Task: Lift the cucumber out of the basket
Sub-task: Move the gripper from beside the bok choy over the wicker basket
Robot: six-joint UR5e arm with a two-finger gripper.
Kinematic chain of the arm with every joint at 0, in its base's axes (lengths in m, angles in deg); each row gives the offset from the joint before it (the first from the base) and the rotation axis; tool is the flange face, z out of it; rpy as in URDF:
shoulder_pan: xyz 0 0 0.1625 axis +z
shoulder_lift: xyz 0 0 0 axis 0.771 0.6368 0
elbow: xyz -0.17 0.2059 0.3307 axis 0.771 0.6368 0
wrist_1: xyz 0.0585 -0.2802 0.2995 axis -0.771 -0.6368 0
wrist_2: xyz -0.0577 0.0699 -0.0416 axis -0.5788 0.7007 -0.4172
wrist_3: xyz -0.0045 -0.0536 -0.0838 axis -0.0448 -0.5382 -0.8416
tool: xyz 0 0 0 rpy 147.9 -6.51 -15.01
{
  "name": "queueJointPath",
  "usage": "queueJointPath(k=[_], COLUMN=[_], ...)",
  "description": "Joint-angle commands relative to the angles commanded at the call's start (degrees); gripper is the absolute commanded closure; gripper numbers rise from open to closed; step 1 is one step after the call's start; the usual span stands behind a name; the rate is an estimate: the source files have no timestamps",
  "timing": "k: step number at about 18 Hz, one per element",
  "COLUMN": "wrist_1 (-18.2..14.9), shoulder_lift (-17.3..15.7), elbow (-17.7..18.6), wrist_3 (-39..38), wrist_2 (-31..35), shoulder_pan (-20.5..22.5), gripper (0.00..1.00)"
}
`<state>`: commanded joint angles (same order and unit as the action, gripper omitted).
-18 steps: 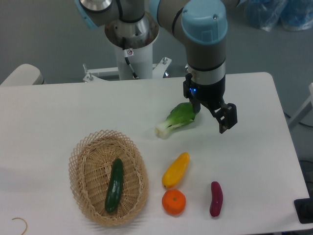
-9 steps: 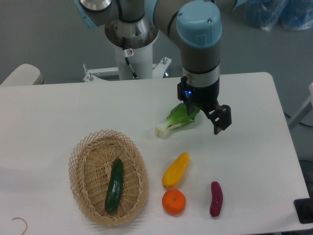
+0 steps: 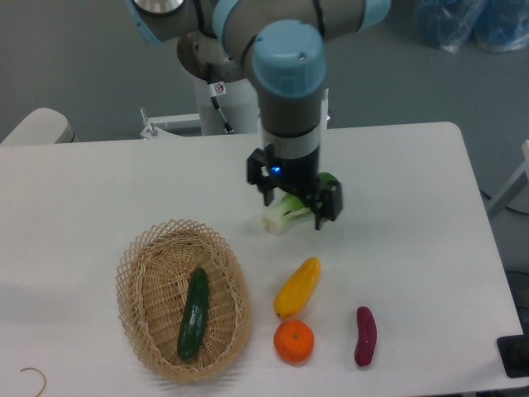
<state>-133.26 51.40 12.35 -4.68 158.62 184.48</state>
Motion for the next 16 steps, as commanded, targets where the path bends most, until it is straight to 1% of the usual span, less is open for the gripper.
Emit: queueJointPath(k=[2,3,5,6,7,8,9,12,14,16], wrist_1=[0.8,2.3,7.3,10.6,12.9,13.9,14.1,14.2,16.2,18.2], shoulder_lift=[0.7,1.1,3.3,4.6,5.6,7.3,8.5,10.7,11.9,13.6], elbow=[1.4,1.5,2.7,3.0,3.3,3.1,2.7,2.6,2.6,2.7], wrist_3=[-4.7,-6.9,-13.3,-17.0,-19.5,-20.4,-20.8,-21.1,-21.1,-21.2], wrist_2=[-0.5,-0.7,-1.0,-1.0,-1.0,-0.9,-0.7,-0.6,-0.7,-0.5], shoulder_pan=[-0.9,-2.1,-4.8,-5.1,-5.7,-6.9,-7.6,-8.9,-9.1,-10.3], gripper=[0.00,0.00,0.00,0.00,0.00,0.00,0.00,0.00,0.00,0.00])
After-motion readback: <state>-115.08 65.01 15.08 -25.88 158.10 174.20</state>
